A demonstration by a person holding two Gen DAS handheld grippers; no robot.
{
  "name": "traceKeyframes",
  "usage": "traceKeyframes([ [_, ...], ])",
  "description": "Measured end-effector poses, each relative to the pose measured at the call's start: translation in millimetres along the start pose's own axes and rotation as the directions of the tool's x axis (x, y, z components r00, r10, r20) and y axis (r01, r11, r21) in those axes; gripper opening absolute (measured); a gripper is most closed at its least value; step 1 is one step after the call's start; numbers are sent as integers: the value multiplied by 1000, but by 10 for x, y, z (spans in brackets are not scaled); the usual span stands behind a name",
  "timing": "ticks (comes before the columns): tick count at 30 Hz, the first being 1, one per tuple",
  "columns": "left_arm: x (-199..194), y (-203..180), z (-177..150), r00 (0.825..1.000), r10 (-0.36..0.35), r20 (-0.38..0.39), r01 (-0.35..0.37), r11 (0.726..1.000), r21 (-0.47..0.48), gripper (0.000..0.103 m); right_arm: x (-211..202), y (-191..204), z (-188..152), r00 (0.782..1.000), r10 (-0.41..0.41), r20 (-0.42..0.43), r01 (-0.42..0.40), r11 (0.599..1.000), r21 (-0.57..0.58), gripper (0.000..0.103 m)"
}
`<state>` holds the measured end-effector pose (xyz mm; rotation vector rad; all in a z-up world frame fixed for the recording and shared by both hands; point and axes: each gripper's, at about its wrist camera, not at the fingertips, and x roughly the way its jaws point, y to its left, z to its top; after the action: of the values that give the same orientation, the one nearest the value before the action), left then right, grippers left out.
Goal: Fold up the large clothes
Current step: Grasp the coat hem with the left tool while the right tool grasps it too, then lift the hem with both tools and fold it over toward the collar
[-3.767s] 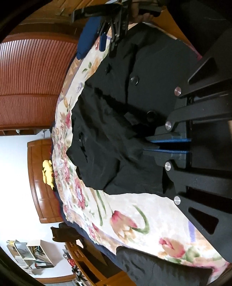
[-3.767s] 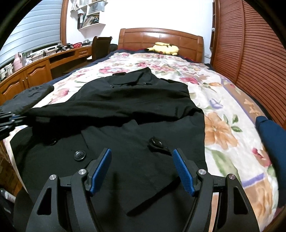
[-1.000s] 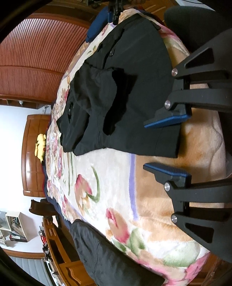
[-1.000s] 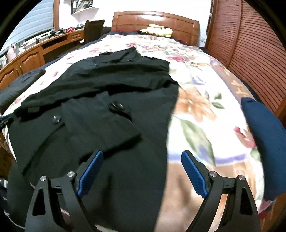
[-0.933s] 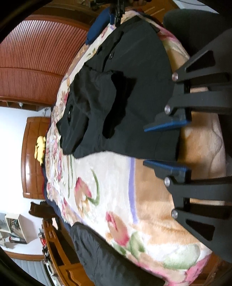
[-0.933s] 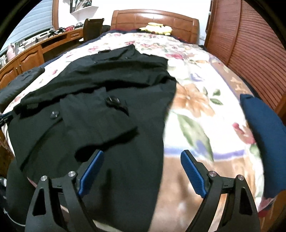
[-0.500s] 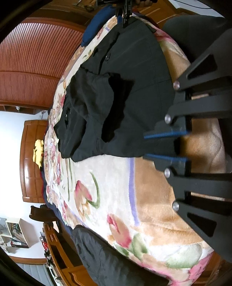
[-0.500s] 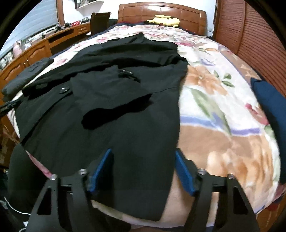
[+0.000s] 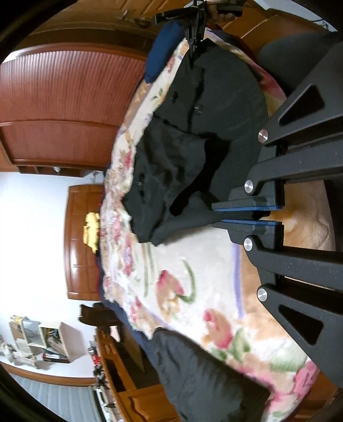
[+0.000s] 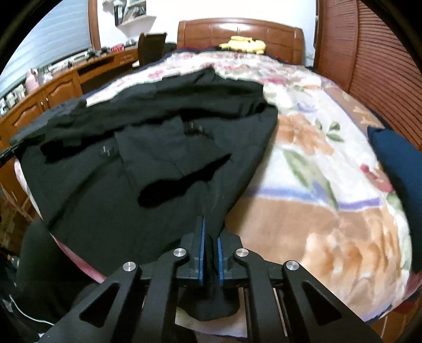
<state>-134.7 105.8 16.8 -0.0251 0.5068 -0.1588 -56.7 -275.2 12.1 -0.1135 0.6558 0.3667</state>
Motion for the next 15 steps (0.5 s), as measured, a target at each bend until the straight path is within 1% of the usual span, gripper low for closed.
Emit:
traceKeyframes([
  [3, -160, -42, 104, 999, 14, 46, -15, 999, 31, 5, -289, 15, 105, 995, 24, 101, -26, 1000, 13, 5],
  [5, -292, -69, 153, 996, 36, 87, -41, 998, 58, 5, -486, 30, 173, 988, 34, 154, -37, 999, 20, 5],
  [8, -471, -31, 204, 992, 27, 125, -33, 998, 45, 5, -740, 114, 257, 978, 42, 206, -44, 999, 3, 5],
  [12, -691, 17, 301, 984, 35, 174, -43, 998, 42, 5, -1057, 194, 294, 961, 67, 267, -63, 998, -22, 5],
  [14, -785, 46, 361, 979, 45, 200, -55, 998, 42, 5, -1185, 233, 298, 955, 80, 287, -73, 997, -35, 5],
  [15, -842, 47, 387, 974, 59, 218, -71, 996, 48, 5, -1259, 213, 254, 953, 85, 292, -76, 996, -43, 5],
])
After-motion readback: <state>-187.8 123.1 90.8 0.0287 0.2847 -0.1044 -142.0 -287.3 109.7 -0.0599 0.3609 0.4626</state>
